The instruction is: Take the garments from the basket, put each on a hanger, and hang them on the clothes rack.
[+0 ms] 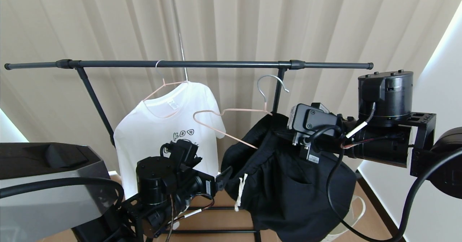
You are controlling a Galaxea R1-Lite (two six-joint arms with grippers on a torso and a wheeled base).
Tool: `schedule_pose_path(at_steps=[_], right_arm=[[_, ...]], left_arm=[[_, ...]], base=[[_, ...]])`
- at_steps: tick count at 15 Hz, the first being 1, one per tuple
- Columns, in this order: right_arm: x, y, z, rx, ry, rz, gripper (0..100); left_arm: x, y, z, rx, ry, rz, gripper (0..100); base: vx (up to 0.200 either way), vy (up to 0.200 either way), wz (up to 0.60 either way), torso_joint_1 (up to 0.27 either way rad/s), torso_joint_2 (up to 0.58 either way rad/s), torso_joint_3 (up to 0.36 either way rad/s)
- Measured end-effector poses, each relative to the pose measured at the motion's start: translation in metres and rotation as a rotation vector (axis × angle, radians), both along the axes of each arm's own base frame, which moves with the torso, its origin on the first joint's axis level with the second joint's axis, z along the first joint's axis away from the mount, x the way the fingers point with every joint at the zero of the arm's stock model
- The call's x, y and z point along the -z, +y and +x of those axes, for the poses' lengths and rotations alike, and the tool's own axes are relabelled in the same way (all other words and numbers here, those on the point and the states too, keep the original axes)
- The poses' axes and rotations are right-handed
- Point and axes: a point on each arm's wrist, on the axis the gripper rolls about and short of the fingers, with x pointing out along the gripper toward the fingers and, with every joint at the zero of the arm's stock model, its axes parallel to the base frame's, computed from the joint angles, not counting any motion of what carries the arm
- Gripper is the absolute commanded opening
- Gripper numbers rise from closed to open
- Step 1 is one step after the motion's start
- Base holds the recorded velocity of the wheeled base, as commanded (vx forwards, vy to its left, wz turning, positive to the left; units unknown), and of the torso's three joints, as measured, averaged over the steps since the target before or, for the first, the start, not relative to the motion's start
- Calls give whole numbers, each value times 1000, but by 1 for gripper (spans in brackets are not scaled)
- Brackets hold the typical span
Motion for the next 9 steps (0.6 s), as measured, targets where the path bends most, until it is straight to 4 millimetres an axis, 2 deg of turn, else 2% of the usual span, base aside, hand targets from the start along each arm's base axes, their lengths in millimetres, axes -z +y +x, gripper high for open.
schedule_pose_path(at_steps=[9], right_arm=[[-12, 3, -18, -27, -5, 53, 0]], left_arm=[[10, -6, 11, -47, 23, -31, 100]], base=[[0, 0, 0, 0, 0, 0]])
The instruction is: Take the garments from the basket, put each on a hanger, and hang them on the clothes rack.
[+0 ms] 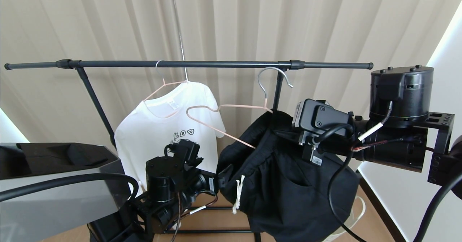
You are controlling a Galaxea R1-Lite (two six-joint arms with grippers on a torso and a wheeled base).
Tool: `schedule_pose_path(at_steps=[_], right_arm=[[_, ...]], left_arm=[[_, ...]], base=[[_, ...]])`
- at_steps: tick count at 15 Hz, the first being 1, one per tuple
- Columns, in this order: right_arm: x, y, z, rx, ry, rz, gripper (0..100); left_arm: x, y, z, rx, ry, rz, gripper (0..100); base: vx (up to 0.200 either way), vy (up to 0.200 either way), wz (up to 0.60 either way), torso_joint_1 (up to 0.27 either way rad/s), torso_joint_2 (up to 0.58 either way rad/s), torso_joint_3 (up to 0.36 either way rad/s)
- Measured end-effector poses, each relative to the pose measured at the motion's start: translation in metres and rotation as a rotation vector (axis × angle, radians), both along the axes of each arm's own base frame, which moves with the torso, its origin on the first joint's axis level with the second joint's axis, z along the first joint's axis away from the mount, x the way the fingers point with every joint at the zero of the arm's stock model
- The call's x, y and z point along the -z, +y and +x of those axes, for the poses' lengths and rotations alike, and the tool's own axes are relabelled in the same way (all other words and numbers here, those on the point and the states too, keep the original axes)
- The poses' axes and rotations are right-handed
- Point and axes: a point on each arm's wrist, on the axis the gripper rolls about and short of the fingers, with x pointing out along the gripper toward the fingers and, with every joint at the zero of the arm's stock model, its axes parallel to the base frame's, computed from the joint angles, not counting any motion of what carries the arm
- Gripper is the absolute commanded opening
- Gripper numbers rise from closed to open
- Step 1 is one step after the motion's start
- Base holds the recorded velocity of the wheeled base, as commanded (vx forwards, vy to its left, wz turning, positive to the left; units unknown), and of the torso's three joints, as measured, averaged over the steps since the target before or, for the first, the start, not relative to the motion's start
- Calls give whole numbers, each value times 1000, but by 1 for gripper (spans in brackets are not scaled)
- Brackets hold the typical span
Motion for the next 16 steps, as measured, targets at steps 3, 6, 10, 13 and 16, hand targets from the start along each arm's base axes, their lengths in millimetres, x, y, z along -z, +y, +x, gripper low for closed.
schedule_pose_path(at_steps=[3, 6, 10, 13, 16], right_arm=[[-2, -1, -4, -3, 0, 12, 0], [-1, -1, -5, -2, 8, 13, 0], [6, -4, -6, 10, 46, 18, 0], [15, -9, -7, 30, 56, 33, 0], [26, -14, -8, 53, 54, 89, 0]], left_arm=[[4, -1, 1, 0, 7, 5, 100], [6, -1, 2, -5, 9, 8, 0], [3, 0, 2, -10, -13, -6, 0], [0, 1, 3, -13, -20, -9, 0], [-2, 3, 4, -24, -28, -11, 0]], base=[[0, 0, 0, 0, 0, 0], [0, 0, 0, 0, 0, 0], [0, 0, 0, 0, 0, 0], [0, 0, 0, 0, 0, 0], [0, 0, 0, 0, 0, 0]])
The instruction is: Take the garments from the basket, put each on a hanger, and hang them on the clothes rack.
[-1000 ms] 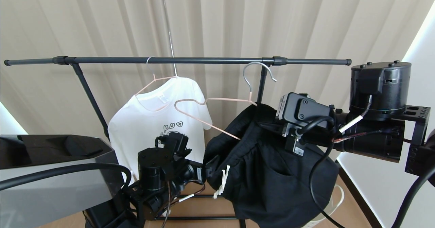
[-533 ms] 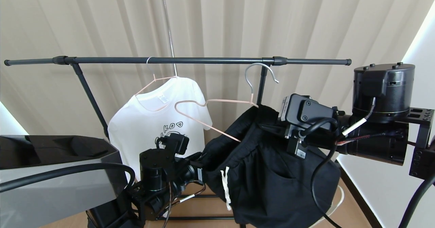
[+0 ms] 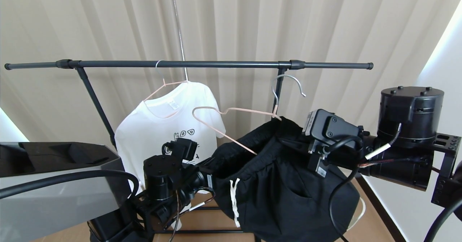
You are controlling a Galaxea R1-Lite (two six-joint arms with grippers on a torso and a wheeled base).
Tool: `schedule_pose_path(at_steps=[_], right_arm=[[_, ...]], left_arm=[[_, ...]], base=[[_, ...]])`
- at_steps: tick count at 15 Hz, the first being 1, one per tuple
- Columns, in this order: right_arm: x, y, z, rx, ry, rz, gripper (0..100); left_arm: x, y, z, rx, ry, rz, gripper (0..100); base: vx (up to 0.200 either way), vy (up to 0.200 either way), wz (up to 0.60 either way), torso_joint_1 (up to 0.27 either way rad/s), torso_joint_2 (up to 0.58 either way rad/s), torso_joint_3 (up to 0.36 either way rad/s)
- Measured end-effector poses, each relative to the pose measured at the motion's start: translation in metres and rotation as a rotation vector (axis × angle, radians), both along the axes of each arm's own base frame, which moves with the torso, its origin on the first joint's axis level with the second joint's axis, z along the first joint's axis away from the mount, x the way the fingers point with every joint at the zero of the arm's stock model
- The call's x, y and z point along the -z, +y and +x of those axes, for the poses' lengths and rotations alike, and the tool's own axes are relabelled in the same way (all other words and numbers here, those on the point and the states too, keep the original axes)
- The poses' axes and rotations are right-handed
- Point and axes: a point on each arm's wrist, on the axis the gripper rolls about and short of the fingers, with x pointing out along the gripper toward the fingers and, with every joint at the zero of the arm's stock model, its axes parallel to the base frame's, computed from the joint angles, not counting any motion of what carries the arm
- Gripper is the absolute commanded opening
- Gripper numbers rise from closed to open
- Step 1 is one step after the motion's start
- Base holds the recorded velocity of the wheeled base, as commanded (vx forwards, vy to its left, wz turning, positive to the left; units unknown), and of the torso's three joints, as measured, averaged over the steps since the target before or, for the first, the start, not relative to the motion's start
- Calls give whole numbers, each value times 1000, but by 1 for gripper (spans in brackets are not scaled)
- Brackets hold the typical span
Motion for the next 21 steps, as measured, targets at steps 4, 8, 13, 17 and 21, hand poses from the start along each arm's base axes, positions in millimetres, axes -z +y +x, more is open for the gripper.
schedule_pose_path(at_steps=[4, 8, 13, 17, 21], right_arm=[[26, -16, -6, 47, 7, 39, 0], [44, -22, -7, 60, 8, 94, 0], [58, -27, -3, 63, 43, 80, 0], [63, -28, -6, 62, 57, 65, 0], [65, -29, -8, 62, 67, 58, 0]], left_arm=[[-3, 4, 2, -17, -12, -2, 0], [-5, 5, 4, -24, -19, -6, 0], [-11, 13, 10, -50, -45, 4, 0], [-15, 21, 14, -75, -63, 9, 0], [-18, 29, 20, -103, -71, 5, 0]], base=[[0, 0, 0, 0, 0, 0], [0, 0, 0, 0, 0, 0], [0, 0, 0, 0, 0, 0], [0, 0, 0, 0, 0, 0], [0, 0, 0, 0, 0, 0]])
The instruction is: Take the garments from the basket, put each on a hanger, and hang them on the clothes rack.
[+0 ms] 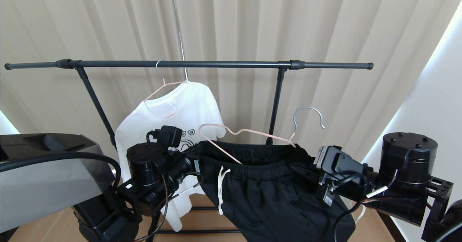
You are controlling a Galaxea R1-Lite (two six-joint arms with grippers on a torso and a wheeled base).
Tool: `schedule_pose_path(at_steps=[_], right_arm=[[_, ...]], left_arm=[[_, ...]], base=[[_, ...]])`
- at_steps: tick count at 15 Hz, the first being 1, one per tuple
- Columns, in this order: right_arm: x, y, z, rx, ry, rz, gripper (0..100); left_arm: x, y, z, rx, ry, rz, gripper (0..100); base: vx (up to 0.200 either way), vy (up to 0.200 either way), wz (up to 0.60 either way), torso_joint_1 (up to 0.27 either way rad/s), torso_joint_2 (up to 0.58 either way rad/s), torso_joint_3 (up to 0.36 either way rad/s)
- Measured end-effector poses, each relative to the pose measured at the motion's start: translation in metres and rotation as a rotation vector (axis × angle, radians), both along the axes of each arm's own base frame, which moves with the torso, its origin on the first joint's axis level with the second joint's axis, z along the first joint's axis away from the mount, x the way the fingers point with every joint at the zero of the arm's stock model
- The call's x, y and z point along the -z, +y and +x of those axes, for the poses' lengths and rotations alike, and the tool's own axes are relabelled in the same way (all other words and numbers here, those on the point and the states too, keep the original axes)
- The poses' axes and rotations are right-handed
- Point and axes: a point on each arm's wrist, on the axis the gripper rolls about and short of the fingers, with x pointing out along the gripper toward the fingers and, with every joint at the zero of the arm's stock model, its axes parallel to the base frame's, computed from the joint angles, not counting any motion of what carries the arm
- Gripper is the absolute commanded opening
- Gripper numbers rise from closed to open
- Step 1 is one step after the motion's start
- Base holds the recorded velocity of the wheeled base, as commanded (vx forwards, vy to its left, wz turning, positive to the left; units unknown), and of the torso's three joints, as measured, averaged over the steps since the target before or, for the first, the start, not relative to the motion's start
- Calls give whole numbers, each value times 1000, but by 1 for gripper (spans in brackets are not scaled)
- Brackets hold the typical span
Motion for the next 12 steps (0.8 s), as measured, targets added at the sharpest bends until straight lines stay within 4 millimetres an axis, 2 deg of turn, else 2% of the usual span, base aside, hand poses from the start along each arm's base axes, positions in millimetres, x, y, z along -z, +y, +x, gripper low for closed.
schedule_pose_path(at_steps=[5, 12], right_arm=[[4, -1, -3, -4, 6, -17, 0], [10, -4, -7, -17, 8, -59, 0]], left_arm=[[-4, 12, 10, -41, -25, 13, 0], [-16, 23, 13, -74, -61, -1, 0]], base=[[0, 0, 0, 0, 0, 0], [0, 0, 0, 0, 0, 0]])
